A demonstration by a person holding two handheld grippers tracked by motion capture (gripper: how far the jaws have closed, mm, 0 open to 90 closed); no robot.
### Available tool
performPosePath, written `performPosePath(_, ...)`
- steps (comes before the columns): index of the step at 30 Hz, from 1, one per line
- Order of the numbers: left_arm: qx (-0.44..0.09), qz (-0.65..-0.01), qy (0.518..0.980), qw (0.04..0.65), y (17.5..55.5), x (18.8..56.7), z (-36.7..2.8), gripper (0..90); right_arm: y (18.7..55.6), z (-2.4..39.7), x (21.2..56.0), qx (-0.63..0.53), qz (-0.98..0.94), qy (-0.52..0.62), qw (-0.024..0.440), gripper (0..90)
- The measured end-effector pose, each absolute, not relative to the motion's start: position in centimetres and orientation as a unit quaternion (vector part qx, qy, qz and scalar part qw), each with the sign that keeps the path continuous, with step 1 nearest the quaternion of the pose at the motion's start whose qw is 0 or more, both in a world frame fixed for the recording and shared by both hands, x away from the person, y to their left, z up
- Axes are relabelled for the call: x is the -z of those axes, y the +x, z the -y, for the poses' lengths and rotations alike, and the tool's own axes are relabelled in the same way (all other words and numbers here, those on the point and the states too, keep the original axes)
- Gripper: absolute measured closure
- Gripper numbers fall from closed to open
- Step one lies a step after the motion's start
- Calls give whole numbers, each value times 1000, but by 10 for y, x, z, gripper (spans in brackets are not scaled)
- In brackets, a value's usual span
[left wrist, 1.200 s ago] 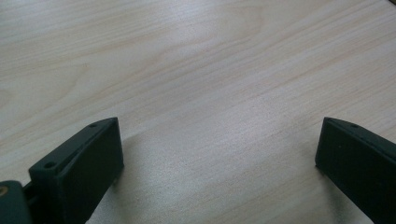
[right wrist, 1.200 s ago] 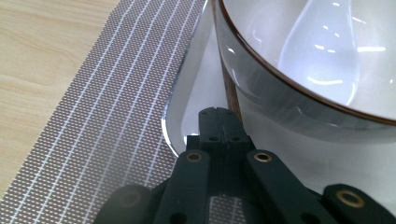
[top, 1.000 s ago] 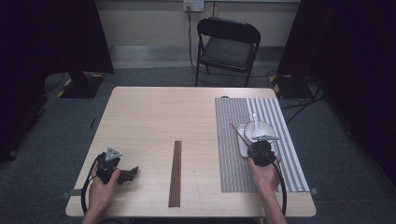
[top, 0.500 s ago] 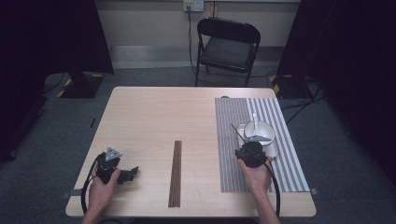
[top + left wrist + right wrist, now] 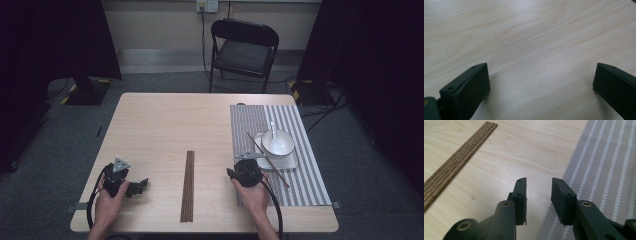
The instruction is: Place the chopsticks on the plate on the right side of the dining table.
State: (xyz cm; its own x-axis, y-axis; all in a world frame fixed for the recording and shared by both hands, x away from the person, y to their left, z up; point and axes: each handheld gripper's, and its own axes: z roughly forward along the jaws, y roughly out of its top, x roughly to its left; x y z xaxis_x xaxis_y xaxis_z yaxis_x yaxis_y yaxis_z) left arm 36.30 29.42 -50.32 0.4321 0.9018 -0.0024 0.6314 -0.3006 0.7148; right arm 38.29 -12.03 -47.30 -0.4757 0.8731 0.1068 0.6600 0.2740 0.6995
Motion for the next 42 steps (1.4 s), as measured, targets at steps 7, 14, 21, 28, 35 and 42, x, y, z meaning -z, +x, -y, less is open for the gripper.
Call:
performPosePath(7,-206,-492,780,329,363,503,-294,3,378,88,475,-348,-805,460,141,518)
performPosePath(14,-206,-492,780,329,363,503,-294,3,373,66,478,-347,-821,434,131,472)
performPosePath(21,-205,-492,780,329,363,503,-294,3,370,47,481,-353,-827,421,120,434)
performPosePath(28,-206,-492,780,329,363,503,-294,3,369,27,484,-355,-837,403,110,408)
performPosePath(35,-206,-492,780,329,363,503,-294,3,369,20,486,-352,-842,393,110,395)
performPosePath(42,-206,-492,780,328,363,503,-294,3,368,19,486,-346,-846,389,119,394)
